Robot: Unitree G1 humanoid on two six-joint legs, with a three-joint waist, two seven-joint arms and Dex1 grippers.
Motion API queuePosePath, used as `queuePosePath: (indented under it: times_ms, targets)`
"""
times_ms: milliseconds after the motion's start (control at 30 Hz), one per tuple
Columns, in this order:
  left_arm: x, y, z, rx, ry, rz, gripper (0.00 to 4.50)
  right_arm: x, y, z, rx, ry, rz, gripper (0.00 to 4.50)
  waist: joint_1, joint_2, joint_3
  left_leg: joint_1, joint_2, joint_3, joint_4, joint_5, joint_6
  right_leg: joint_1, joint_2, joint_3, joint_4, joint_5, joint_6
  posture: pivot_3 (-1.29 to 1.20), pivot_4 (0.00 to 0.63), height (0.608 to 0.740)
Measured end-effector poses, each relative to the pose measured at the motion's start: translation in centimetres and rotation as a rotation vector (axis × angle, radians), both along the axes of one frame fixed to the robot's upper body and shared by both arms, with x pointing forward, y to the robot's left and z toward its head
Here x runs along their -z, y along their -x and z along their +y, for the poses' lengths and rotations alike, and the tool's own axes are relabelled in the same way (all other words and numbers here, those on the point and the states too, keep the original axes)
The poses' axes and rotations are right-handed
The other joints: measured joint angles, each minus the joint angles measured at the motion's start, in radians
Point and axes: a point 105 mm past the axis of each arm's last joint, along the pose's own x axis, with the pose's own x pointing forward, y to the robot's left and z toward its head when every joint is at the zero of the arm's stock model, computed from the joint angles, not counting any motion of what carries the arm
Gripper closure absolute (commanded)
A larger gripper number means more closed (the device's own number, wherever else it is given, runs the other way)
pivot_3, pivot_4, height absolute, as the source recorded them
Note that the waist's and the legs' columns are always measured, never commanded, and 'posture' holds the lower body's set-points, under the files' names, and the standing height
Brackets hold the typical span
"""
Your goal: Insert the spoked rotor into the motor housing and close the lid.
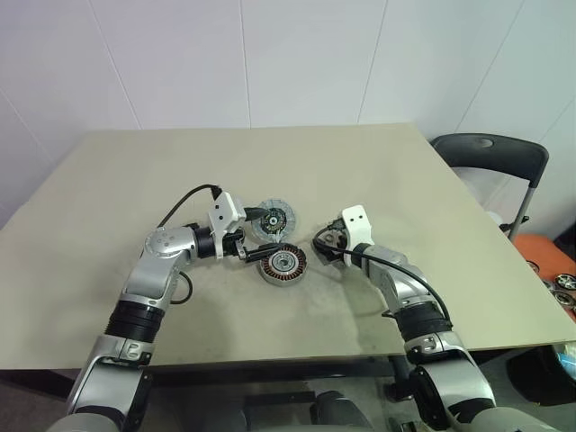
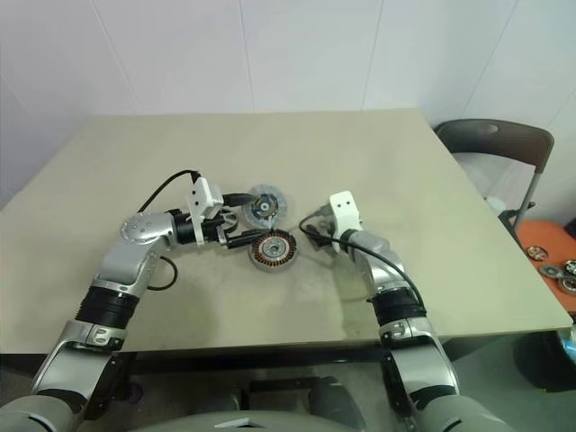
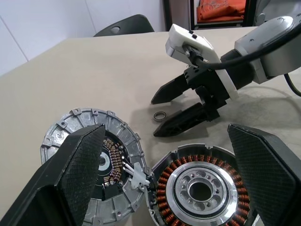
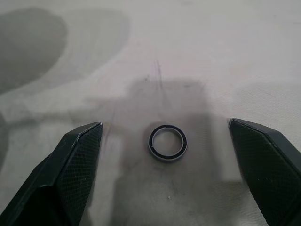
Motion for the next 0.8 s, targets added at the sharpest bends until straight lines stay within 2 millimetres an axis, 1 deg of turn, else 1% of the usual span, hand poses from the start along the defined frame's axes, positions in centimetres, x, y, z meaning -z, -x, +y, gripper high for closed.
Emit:
queuePosePath:
  times_ms: [33, 67, 100, 267, 367, 467, 533, 600, 633, 667, 700, 733, 767, 800]
  targets:
    - [0.0, 0.0, 0.0, 0.0, 0.0, 0.0, 0.0, 0.0, 0.1, 0.0, -0.006, -0.001, 0.004, 0.59, 0.0, 0.0, 0.0, 0.0, 0.0, 0.0, 0.0, 0.0, 0.0, 0.0, 0.0, 0.0, 0.0, 0.0, 0.0, 0.0, 0.0, 0.74]
    - [0.0, 0.0, 0.0, -0.001, 0.0, -0.001, 0.0, 0.0, 0.2, 0.1, -0.016, -0.002, 0.005, 0.94, 0.0, 0.0, 0.0, 0.0, 0.0, 0.0, 0.0, 0.0, 0.0, 0.0, 0.0, 0.0, 0.0, 0.0, 0.0, 0.0, 0.0, 0.74]
    - [0.0, 0.0, 0.0, -0.001, 0.0, -0.001, 0.0, 0.0, 0.3, 0.2, -0.021, -0.003, 0.006, 1.19, 0.0, 0.0, 0.0, 0.0, 0.0, 0.0, 0.0, 0.0, 0.0, 0.0, 0.0, 0.0, 0.0, 0.0, 0.0, 0.0, 0.0, 0.74]
    - [0.0, 0.0, 0.0, -0.003, -0.001, -0.002, 0.0, 0.1, 0.6, 0.6, -0.05, -0.014, 0.013, 2.91, 0.001, 0.0, 0.0, 0.0, 0.0, 0.0, 0.0, 0.0, 0.0, 0.0, 0.0, 0.0, 0.0, 0.0, 0.0, 0.0, 0.0, 0.74]
    - [0.0, 0.0, 0.0, -0.004, -0.002, -0.003, 0.0, 0.1, 0.7, 0.9, -0.061, -0.018, 0.015, 3.82, 0.001, 0.0, 0.0, 0.0, 0.0, 0.0, 0.001, 0.0, 0.0, 0.001, 0.0, 0.0, 0.0, 0.0, 0.0, 0.0, 0.0, 0.74]
    - [0.1, 0.1, 0.3, -0.007, -0.006, -0.001, 0.0, -0.1, 0.7, 1.1, -0.064, -0.027, 0.006, 3.83, 0.0, 0.0, 0.0, 0.0, 0.0, 0.0, 0.001, 0.0, 0.0, 0.0, 0.0, 0.0, 0.0, 0.0, 0.0, 0.0, 0.0, 0.74]
    - [0.5, 0.7, 1.2, -0.018, -0.014, 0.012, 0.0, -0.8, 0.6, 1.7, -0.07, -0.096, -0.015, 3.83, -0.008, 0.0, 0.0, 0.0, 0.0, 0.0, 0.0, 0.0, 0.0, -0.001, 0.0, 0.0, 0.001, 0.0, 0.0, 0.0, 0.0, 0.74]
    - [1.1, 1.6, 2.6, -0.032, -0.021, 0.047, 0.0, -3.5, 0.7, 3.0, -0.144, -0.203, -0.094, 3.83, -0.022, 0.001, 0.001, -0.002, 0.0, 0.0, -0.001, 0.0, 0.0, -0.003, 0.0, 0.0, 0.004, 0.0, 0.0, 0.0, 0.0, 0.74]
    - [1.3, 2.0, 3.4, -0.043, -0.026, 0.063, 0.0, -5.2, 1.0, 3.6, -0.198, -0.244, -0.143, 3.83, -0.024, 0.001, 0.001, -0.002, 0.0, 0.0, -0.002, 0.0, 0.0, -0.005, 0.0, 0.0, 0.005, 0.0, 0.0, 0.0, 0.0, 0.74]
    - [1.5, 2.3, 4.2, -0.055, -0.035, 0.079, 0.0, -7.0, 1.4, 4.2, -0.257, -0.277, -0.193, 3.83, -0.023, 0.001, 0.001, -0.001, 0.0, 0.0, -0.002, 0.0, 0.0, -0.005, 0.0, 0.0, 0.006, -0.001, 0.0, 0.0, 0.0, 0.74]
    - [1.6, 2.7, 4.9, -0.066, -0.042, 0.089, 0.0, -8.2, 2.0, 4.9, -0.33, -0.296, -0.221, 3.83, -0.022, 0.001, 0.001, -0.001, 0.0, -0.001, -0.002, 0.0, 0.0, -0.005, 0.0, -0.001, 0.006, -0.001, 0.0, 0.0, 0.0, 0.74]
    - [1.7, 3.1, 5.7, -0.079, -0.05, 0.099, 0.0, -9.0, 2.8, 5.4, -0.407, -0.286, -0.231, 3.83, -0.022, 0.001, 0.001, -0.001, 0.0, -0.001, -0.002, 0.0, 0.0, -0.005, 0.0, -0.001, 0.006, -0.001, 0.0, 0.0, 0.0, 0.74]
    - [1.9, 3.3, 6.3, -0.094, -0.058, 0.112, 0.0, -9.2, 3.4, 5.7, -0.464, -0.265, -0.226, 3.83, -0.02, 0.001, 0.001, -0.001, 0.0, -0.001, -0.001, 0.0, 0.0, -0.004, 0.0, -0.001, 0.006, -0.001, -0.001, 0.0, 0.0, 0.74]
    - [2.1, 3.5, 6.9, -0.11, -0.065, 0.12, 0.0, -9.0, 4.0, 6.0, -0.521, -0.22, -0.208, 3.83, -0.017, 0.001, 0.001, -0.001, 0.0, -0.001, -0.001, 0.0, 0.0, -0.003, 0.0, -0.001, 0.006, -0.001, -0.001, 0.0, 0.0, 0.74]
